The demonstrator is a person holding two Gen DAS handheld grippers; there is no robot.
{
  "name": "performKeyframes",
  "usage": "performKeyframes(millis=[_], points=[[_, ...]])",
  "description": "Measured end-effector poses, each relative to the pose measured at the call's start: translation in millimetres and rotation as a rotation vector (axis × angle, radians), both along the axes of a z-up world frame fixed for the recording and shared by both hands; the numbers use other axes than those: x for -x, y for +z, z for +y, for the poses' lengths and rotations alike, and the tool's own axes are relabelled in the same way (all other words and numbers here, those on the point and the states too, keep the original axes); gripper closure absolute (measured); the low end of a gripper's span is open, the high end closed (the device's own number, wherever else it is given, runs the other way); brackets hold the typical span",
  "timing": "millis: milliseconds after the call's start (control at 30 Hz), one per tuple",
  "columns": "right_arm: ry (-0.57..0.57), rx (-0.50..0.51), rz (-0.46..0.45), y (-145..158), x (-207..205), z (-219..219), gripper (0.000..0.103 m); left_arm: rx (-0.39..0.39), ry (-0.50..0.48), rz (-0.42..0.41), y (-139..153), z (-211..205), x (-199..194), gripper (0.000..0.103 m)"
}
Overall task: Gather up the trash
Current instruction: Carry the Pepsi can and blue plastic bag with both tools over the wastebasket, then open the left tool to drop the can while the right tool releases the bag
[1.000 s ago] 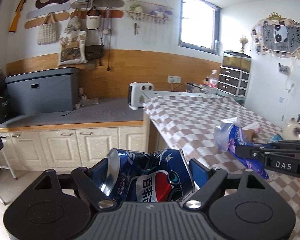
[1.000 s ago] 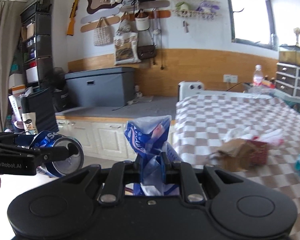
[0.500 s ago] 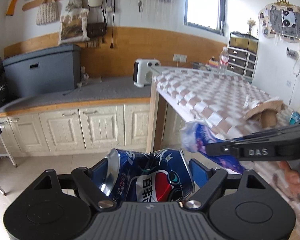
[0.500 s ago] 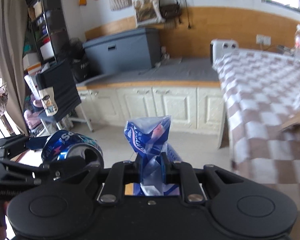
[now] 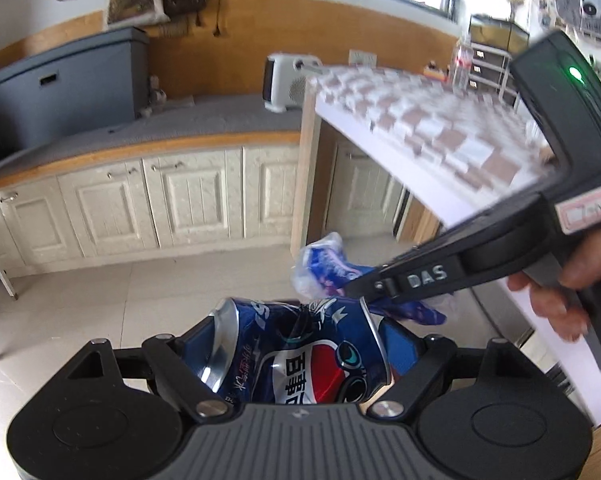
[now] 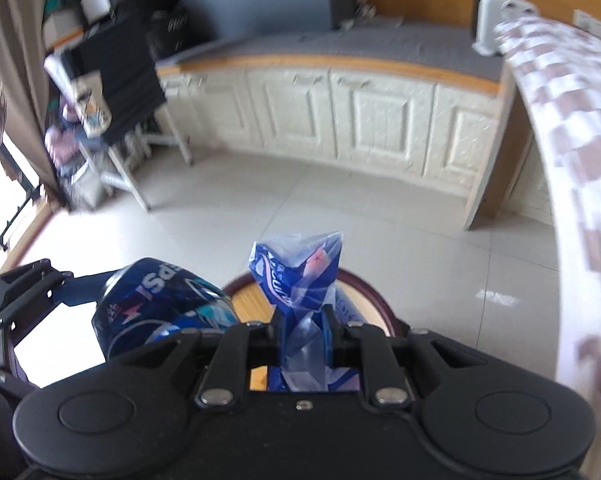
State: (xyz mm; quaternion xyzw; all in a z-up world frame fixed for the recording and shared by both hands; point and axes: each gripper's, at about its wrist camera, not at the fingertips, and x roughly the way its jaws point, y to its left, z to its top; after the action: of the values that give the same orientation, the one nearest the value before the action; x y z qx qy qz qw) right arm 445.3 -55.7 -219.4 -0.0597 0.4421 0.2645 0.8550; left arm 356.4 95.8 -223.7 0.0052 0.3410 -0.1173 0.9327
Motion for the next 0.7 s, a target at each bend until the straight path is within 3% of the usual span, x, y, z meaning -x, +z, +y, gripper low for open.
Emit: performKeyframes(millis=[167,333,600,700], points=[[0.072,0.072,0.047,-34.4,-16.2,15.4,0.085,0.016,0.018,0.051,-27.8,8.4,-11.2,0.017],[0.11,0.116,0.087,-50.4,-23.1,25.3,0.085,-0.012,-0.042,0.08,-49.8,1.4,-12.9,0.017],[0.014,0.112,0.091,-51.5,-39.6,19.1,0.057,-0.059,-0.082,0.166,-100.0,-13.0,-21.1,0.017],[0.015,0.105,0.105,-51.2,-39.6,18.3,0.055,-0.066,-0.086,0.191,-113.2,-13.6,-25.9,0.017]])
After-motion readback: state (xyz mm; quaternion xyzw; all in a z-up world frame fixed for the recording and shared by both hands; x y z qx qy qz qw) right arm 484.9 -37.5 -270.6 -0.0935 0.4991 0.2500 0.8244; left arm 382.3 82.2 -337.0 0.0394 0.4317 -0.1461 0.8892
